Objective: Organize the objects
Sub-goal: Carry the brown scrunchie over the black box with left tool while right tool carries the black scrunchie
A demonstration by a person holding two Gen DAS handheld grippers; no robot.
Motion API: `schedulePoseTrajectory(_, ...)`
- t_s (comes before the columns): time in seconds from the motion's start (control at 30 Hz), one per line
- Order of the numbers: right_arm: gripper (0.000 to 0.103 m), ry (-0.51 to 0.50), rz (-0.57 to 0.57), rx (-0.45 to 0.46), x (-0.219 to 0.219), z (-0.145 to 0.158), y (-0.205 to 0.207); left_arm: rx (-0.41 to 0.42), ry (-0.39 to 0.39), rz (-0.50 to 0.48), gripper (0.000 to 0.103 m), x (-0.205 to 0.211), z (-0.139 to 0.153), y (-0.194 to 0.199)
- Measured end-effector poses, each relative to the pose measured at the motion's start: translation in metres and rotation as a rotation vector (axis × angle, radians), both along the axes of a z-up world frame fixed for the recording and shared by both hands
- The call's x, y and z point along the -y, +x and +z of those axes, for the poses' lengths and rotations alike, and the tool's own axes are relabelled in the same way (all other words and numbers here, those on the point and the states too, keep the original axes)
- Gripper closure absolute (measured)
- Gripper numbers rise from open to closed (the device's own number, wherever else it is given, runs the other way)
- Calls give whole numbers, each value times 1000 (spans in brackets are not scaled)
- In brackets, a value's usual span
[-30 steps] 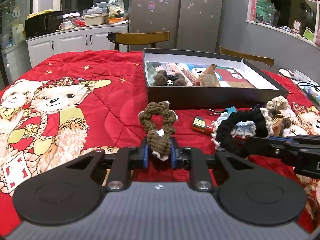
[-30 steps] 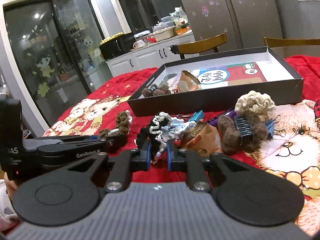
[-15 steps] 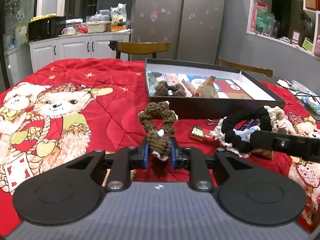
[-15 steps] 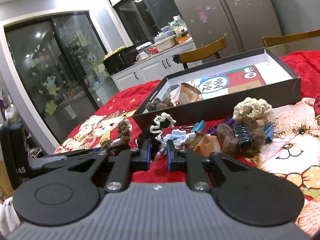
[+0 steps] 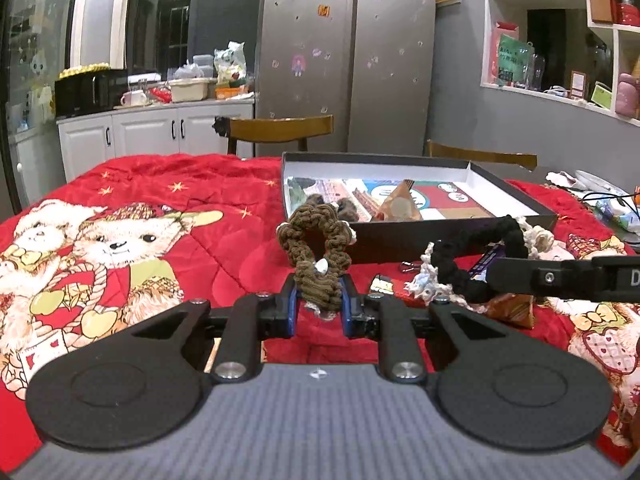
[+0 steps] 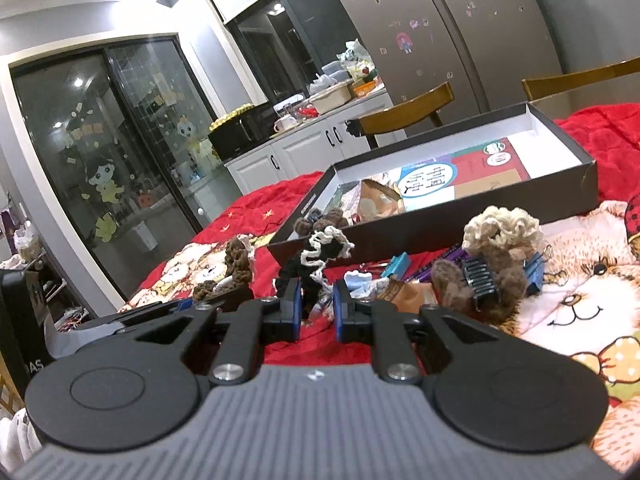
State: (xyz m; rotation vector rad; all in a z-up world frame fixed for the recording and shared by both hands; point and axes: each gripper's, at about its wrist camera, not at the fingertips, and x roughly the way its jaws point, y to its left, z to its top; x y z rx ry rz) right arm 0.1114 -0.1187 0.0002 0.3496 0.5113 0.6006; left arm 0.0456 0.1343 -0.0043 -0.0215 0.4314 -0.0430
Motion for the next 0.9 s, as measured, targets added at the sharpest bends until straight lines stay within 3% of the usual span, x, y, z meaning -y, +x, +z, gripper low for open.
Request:
schedulePoseTrajectory(0.27, 85, 39, -26, 23, 9, 10, 4, 70, 23, -58, 79, 9, 5, -11)
schedulePoseTrajectory(0.47, 85, 31, -38, 125, 12, 33, -8, 153, 32, -62, 79, 16, 12, -23)
schedulePoseTrajectory(0.9, 85, 134, -121, 164, 53, 86, 16, 277, -36, -83, 79, 42, 83, -22)
